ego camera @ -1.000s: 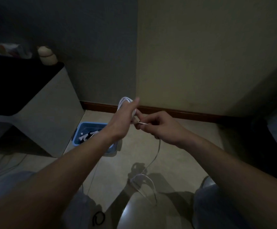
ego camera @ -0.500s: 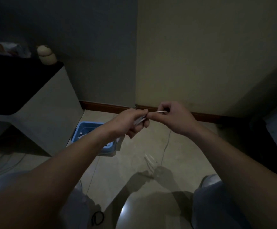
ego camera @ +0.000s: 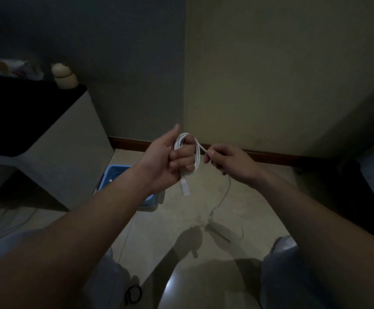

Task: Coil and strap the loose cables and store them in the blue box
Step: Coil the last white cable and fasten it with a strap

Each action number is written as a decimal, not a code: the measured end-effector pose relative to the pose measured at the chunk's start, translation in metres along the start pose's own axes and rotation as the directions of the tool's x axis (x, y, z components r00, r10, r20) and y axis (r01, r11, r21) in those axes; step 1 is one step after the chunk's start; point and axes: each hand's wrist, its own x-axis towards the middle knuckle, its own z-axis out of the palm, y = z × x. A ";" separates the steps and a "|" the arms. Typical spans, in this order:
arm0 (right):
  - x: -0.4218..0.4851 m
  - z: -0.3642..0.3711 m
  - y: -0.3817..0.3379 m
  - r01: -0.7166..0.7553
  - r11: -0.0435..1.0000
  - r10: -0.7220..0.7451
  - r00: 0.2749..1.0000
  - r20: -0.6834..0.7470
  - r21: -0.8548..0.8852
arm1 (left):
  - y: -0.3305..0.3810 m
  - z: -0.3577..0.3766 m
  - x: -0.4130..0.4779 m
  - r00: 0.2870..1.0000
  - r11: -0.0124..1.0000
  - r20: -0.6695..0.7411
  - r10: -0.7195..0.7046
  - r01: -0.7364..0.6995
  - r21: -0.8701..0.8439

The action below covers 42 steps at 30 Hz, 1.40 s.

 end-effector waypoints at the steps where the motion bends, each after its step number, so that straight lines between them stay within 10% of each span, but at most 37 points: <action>1: 0.000 0.001 0.001 -0.029 0.999 0.029 0.999 0.018 -0.014 | 0.001 -0.001 0.001 0.999 0.999 -0.015 0.028 -0.028 -0.030; 9: -0.005 0.008 -0.004 -0.232 0.971 0.225 0.969 0.107 0.060 | 0.013 -0.008 0.001 0.931 0.950 -0.238 0.276 -0.302 -0.076; 15: -0.013 0.017 -0.023 -0.097 0.995 0.092 0.974 0.206 0.014 | 0.016 -0.011 0.009 0.894 0.936 -0.278 0.351 -0.332 0.115; 27: -0.020 0.007 -0.040 -0.271 0.865 0.180 0.953 0.244 0.422 | -0.013 0.005 0.018 0.867 0.702 -0.263 0.423 -0.130 0.700; 33: -0.021 -0.007 -0.035 -0.099 0.861 0.043 0.992 0.123 0.499 | -0.009 -0.007 0.017 0.953 0.522 -0.188 0.238 0.038 0.852; 42: -0.013 -0.007 -0.026 0.044 0.943 0.035 0.973 -0.228 0.331 | -0.001 0.010 0.012 0.997 0.699 -0.069 0.020 0.035 0.715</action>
